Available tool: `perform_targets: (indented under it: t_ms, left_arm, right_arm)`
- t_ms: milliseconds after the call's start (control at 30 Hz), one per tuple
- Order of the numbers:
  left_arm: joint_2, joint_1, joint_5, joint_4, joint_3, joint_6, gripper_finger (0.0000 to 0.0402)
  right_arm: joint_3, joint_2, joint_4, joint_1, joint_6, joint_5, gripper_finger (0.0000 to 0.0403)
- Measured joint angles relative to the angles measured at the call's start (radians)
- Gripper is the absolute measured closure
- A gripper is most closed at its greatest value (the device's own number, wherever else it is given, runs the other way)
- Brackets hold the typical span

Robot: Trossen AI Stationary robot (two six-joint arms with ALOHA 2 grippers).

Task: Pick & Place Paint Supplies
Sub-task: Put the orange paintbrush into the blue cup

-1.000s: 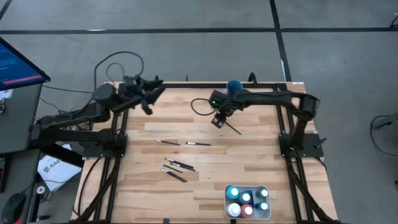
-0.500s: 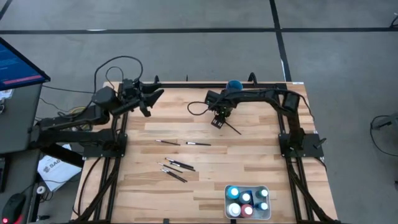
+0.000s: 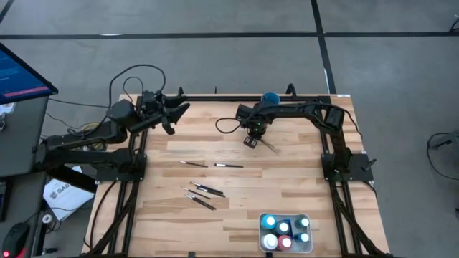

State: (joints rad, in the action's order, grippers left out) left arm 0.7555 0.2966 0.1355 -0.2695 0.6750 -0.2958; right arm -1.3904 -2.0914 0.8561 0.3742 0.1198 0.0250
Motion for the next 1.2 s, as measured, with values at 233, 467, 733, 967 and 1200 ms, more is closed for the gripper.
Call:
perform_targets:
  t_ms: [233,467,733,967,1200]
  left_arm:
    - [-0.001,0.000,-0.001,0.000,0.000,0.000,0.0225]
    - [-0.053,0.000,0.000,0.001,0.000,0.003,0.0225]
    - [-0.102,0.000,0.004,0.000,0.001,0.018,0.0225]
    - [-0.065,0.000,0.004,0.111,0.002,-0.014,0.0225]
    - [0.210,-0.055,-0.025,0.243,0.001,-0.050,0.0225]
  right_arm:
    - [0.005,0.011,-0.004,-0.012,0.013,-0.005,0.0398]
    - [0.019,0.144,-0.104,-0.004,0.055,0.055,0.0401]
    - [0.057,0.394,-0.341,0.002,0.118,0.046,0.0401]
    - [0.060,0.456,-0.227,-0.019,0.059,-0.032,0.0402]
    - [0.059,0.494,-0.162,-0.114,0.091,-0.027,0.0402]
